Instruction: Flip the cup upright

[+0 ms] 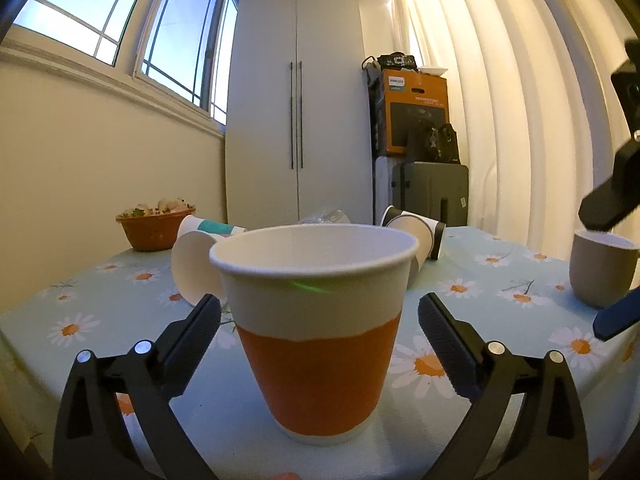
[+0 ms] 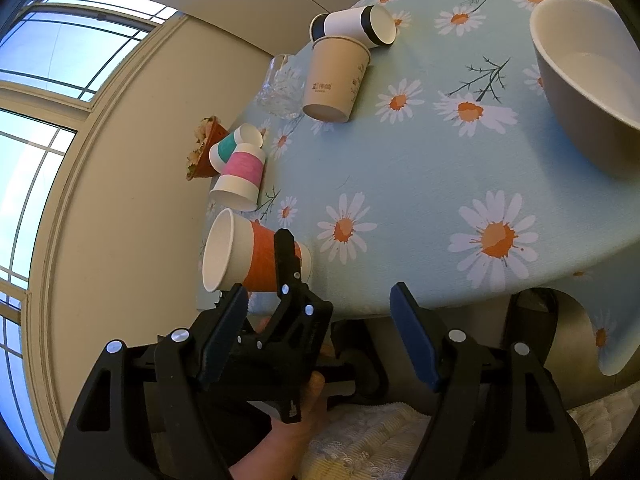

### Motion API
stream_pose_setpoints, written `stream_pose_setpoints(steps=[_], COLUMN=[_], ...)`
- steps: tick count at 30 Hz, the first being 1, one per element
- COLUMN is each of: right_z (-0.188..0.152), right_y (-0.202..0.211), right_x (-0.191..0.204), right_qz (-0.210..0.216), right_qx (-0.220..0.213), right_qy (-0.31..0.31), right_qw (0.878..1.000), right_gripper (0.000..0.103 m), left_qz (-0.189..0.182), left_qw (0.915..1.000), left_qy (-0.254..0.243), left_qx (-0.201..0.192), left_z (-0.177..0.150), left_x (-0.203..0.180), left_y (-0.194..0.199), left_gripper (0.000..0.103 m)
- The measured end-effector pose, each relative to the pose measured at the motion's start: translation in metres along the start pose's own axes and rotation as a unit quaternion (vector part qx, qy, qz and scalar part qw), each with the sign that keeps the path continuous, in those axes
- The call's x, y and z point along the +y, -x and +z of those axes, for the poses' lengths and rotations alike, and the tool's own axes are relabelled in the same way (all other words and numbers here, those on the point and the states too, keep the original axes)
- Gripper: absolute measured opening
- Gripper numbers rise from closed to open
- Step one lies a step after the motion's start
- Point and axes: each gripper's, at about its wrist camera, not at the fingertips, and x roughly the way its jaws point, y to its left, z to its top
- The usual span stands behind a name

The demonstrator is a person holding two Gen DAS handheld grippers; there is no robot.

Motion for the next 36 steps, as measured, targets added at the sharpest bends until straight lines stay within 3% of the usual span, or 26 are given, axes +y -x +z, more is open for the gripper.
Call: stream_pose_setpoints(steps=[11, 16, 23, 31, 36], right_z=[0.0, -0.003, -0.01, -0.031, -0.048], right_y=[0.008, 0.009, 0.009, 0.019, 0.024], right_x=[0.002, 0.006, 0.016, 0.045, 0.058], right_qz=[-0.004, -0.013, -0.047, -0.114, -0.131], right_qx=[-0.013, -0.017, -0.031, -0.097, -0.128], right_qy=[0.009, 0.021, 0.058, 0.152, 0.191], right_qw=[1.0, 1.0, 0.997, 0.977, 0.965], right_gripper=[0.073, 0.073, 0.073, 0.073, 0.073], left_qz=[-0.017, -0.007, -0.014, -0.087, -0.091], left_qw=[0.9996, 0.9985, 0.995, 0.9866, 0.9828], left_qy=[-0.016, -0.053, -0.051, -0.025, -0.04], left_qx=[0.015, 0.016, 0.084, 0.136, 0.156], left_z=[0.009, 0.024, 0.049, 0.082, 0.09], left_x=[-0.001, 0.007, 0.039, 0.078, 0.093], left_y=[0.031, 0.058, 0.084, 0.12, 0.138], left_gripper=[0.096, 0.096, 0.096, 0.096, 0.096])
